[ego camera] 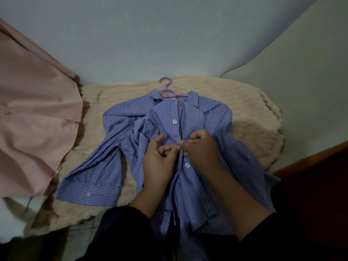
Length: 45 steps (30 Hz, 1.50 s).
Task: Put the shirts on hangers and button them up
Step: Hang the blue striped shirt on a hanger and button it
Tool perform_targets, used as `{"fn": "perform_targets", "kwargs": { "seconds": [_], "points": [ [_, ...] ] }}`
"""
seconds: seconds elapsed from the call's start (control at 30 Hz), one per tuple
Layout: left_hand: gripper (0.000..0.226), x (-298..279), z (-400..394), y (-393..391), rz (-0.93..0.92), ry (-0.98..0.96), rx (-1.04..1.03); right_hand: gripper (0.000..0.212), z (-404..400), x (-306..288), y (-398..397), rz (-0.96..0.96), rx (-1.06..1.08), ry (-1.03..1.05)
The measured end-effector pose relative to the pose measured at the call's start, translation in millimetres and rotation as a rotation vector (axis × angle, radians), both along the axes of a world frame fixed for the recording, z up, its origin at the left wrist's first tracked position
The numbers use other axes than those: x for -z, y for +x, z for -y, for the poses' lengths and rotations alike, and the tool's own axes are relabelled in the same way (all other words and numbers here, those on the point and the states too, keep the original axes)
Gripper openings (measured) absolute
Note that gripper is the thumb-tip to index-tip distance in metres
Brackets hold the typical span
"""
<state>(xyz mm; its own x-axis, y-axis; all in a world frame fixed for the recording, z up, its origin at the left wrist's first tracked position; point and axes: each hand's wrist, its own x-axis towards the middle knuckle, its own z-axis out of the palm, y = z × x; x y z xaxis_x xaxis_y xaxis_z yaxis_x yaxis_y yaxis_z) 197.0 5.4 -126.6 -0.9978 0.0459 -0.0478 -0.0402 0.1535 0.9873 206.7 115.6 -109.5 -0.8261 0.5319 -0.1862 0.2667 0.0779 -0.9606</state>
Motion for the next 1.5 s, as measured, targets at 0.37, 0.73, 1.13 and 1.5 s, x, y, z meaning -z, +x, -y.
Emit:
{"fn": "perform_targets", "kwargs": {
  "seconds": [0.37, 0.73, 1.13, 1.5],
  "points": [
    [0.043, -8, 7, -8, 0.167, 0.149, 0.052, 0.042, 1, 4, 4, -0.039, -0.029, -0.038],
    [0.031, -4, 14, 15, 0.147, 0.078, 0.11, 0.019, -6, 4, 23, 0.069, -0.15, -0.005],
    [0.028, -2, 29, 57, 0.089, -0.083, 0.058, 0.018, 4, 2, 62, 0.24, -0.129, -0.121],
    [0.027, -17, 23, 66, 0.124, 0.087, -0.011, 0.021, 23, -3, 71, -0.052, -0.081, -0.042]
  ]
}}
